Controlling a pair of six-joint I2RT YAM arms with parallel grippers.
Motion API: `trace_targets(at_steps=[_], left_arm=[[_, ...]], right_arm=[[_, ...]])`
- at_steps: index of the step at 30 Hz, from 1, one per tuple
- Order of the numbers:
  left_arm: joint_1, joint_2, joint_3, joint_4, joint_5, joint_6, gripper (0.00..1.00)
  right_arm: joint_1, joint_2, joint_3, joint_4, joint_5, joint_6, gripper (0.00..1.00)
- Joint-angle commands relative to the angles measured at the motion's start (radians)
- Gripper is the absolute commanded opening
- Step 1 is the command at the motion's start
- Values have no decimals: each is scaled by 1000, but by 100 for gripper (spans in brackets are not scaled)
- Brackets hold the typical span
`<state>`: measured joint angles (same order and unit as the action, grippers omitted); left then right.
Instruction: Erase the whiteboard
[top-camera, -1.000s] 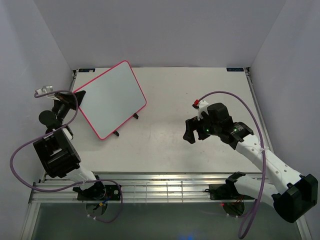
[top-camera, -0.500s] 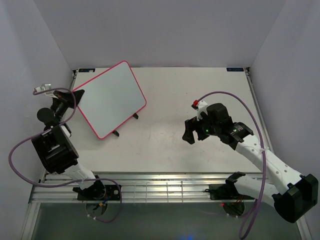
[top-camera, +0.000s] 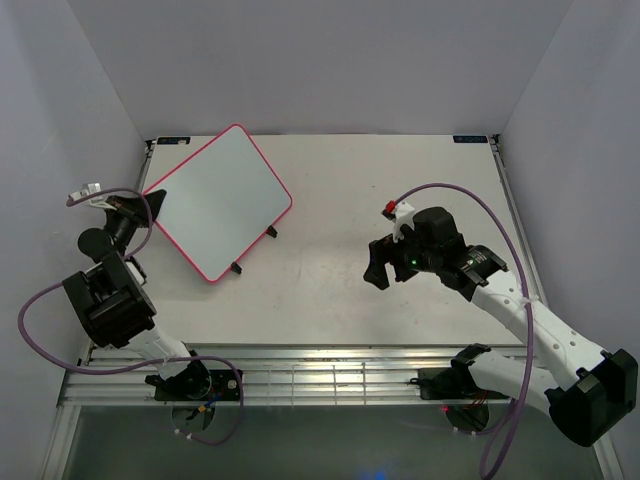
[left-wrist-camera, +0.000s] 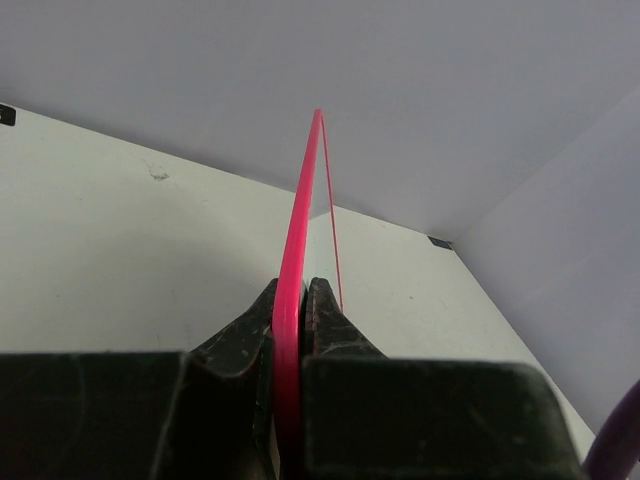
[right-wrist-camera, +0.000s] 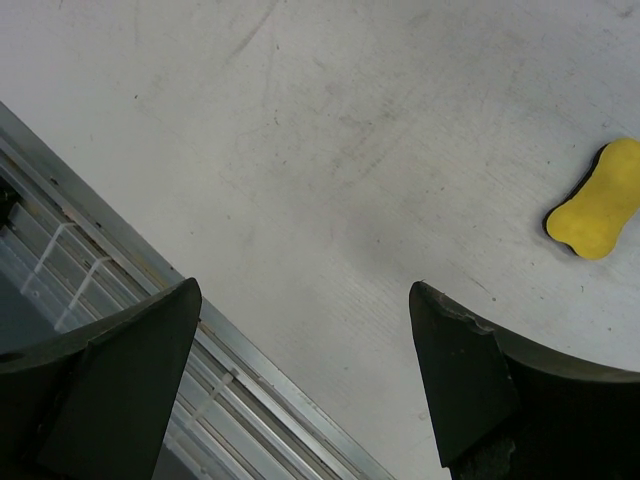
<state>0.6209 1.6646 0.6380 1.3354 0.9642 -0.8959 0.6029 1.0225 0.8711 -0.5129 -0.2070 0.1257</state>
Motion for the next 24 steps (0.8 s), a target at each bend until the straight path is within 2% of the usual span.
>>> trace_targets(at_steps=[1,5,11,23,24], left_arm=[[3,27,-38,257,212,391,0],[22,26,-54,257,202,403,0],[22,23,28,266,228,345,0],[36,4,-80,234,222,437,0],[40,0,-89,229,211,440,3]], right_arm=[[9,-25,2,48,-19,-11,90],[11,-24,0,51,-26,-11,90],[15,-30,-4,56,-28,-11,90],[15,-50,-17,62,-25,-11,90],[15,-52,-17,63,-25,-11,90]])
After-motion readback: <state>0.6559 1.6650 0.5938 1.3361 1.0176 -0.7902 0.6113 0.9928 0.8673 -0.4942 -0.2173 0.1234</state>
